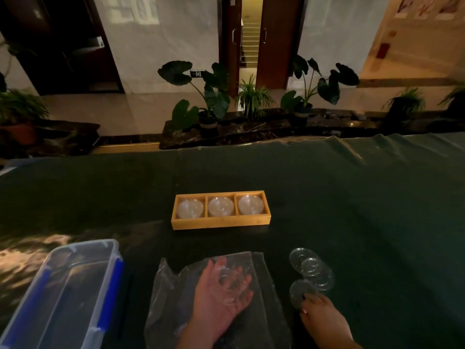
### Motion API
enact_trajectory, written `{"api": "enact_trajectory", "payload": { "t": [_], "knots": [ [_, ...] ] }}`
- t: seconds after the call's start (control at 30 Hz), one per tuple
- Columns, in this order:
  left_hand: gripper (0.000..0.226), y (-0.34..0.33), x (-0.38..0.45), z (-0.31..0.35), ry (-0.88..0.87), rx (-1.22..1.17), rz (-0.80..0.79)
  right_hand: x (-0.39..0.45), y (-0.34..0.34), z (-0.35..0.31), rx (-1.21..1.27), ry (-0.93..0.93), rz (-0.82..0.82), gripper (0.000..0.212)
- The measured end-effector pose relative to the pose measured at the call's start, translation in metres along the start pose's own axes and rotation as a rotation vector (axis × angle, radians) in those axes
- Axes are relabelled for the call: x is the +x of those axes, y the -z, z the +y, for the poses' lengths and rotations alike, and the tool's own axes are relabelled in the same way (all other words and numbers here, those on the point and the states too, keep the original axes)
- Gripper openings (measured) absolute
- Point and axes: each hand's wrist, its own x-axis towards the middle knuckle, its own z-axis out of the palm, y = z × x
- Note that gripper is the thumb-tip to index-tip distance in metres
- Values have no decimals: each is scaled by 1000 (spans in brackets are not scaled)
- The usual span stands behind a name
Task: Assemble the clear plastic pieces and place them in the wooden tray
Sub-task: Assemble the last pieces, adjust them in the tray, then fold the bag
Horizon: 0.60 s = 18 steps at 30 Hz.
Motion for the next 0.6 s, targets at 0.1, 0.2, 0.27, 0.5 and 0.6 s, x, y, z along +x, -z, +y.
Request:
{"api": "enact_trajectory", "payload": {
  "t": [0.1,0.2,0.27,0.5,0.6],
  "knots": [
    [43,5,3,-4,-12,88,-10,-1,11,-10,118,-75,45,22],
    [50,3,1,-2,18,46,21,-2,24,-40,323,-166,177,6],
    [55,3,5,-9,-7,158,31,-8,29,-67,475,-81,251,14],
    [52,-2,12,-28,5,199,-16,-10,37,-131,248,321,-115,23],
    [62,3,2,-26,-127,551,-74,-3,47,-116,595,238,-204,15]
  ]
}}
